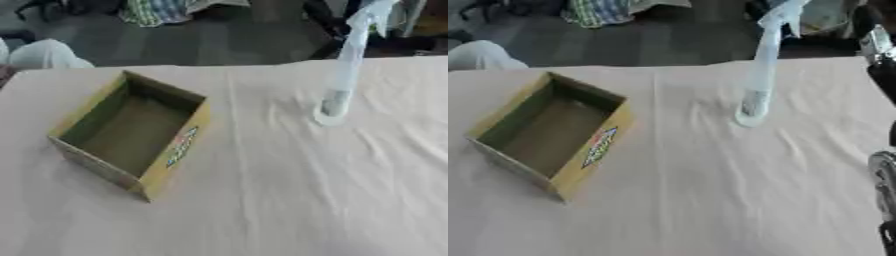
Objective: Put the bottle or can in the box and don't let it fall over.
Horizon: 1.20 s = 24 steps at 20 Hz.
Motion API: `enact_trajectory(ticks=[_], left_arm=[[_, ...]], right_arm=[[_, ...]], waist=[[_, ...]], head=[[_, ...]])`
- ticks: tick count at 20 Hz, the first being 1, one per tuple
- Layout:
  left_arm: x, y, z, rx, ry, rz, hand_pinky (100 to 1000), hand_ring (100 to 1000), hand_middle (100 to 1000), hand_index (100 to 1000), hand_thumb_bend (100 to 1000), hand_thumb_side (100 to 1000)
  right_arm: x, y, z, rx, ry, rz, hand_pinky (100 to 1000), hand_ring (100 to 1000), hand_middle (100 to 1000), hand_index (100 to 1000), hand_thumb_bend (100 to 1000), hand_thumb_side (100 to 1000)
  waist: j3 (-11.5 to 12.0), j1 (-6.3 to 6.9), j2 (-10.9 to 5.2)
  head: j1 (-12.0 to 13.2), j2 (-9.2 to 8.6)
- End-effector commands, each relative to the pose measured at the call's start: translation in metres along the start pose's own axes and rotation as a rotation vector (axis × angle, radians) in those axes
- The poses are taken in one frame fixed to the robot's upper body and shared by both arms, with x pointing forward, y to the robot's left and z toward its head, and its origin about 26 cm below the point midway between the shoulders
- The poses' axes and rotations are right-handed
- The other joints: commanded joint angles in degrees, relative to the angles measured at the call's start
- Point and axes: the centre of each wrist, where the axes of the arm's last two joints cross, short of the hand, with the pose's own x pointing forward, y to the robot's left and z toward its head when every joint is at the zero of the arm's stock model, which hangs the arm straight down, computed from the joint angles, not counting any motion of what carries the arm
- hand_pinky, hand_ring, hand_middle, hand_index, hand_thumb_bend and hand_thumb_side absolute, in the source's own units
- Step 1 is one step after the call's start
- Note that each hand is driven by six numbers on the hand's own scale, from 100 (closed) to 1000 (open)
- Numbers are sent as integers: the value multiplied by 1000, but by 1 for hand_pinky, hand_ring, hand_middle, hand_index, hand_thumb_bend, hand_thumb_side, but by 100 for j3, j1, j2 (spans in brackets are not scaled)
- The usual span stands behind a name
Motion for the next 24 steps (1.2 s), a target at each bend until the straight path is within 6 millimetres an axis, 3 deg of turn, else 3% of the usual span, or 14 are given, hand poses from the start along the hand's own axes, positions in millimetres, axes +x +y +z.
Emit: enact_trajectory(ticks=[1, 4, 6, 8, 11, 16, 17, 24], left_arm=[[10, 1, -6, -11, -46, -10, 943, 823, 982, 874, 202, 870], [10, 1, -6, -10, -46, -10, 943, 824, 982, 874, 202, 871], [10, 1, -6, -11, -45, -10, 942, 823, 981, 874, 201, 871], [10, 1, -6, -12, -44, -10, 941, 818, 980, 873, 202, 871], [10, 1, -6, -13, -43, -9, 941, 819, 981, 873, 201, 871], [10, 1, -6, -14, -44, -9, 941, 819, 981, 873, 201, 871], [10, 1, -6, -14, -44, -9, 942, 820, 982, 873, 201, 871], [10, 1, -6, -17, -44, -8, 943, 823, 982, 873, 201, 871]], right_arm=[[-5, 0, -3, -14, 152, -103, 399, 471, 663, 1000, 734, 155], [-18, -4, -6, -25, 299, -190, 215, 330, 507, 1000, 740, 172], [-24, -5, -7, -31, 375, -246, 100, 181, 351, 1000, 747, 175], [-31, -6, -7, -41, 440, -299, 100, 100, 227, 996, 750, 185], [-35, -5, -6, -46, 503, -369, 100, 100, 100, 977, 716, 246], [-37, -3, -4, -47, 535, -417, 100, 100, 100, 972, 705, 258], [-37, -3, -4, -47, 537, -420, 100, 100, 100, 939, 641, 299], [-31, 14, 14, 14, 601, -534, 100, 100, 100, 913, 582, 306]], waist=[[12, -15, -120], [18, -18, -120], [20, -19, -118], [21, -20, -117], [22, -21, -115], [23, -21, -114], [24, -21, -113], [51, -22, -100]], head=[[1, -66], [0, -69], [4, -68], [10, -62], [10, -60], [12, -68], [11, -68], [31, -62]])
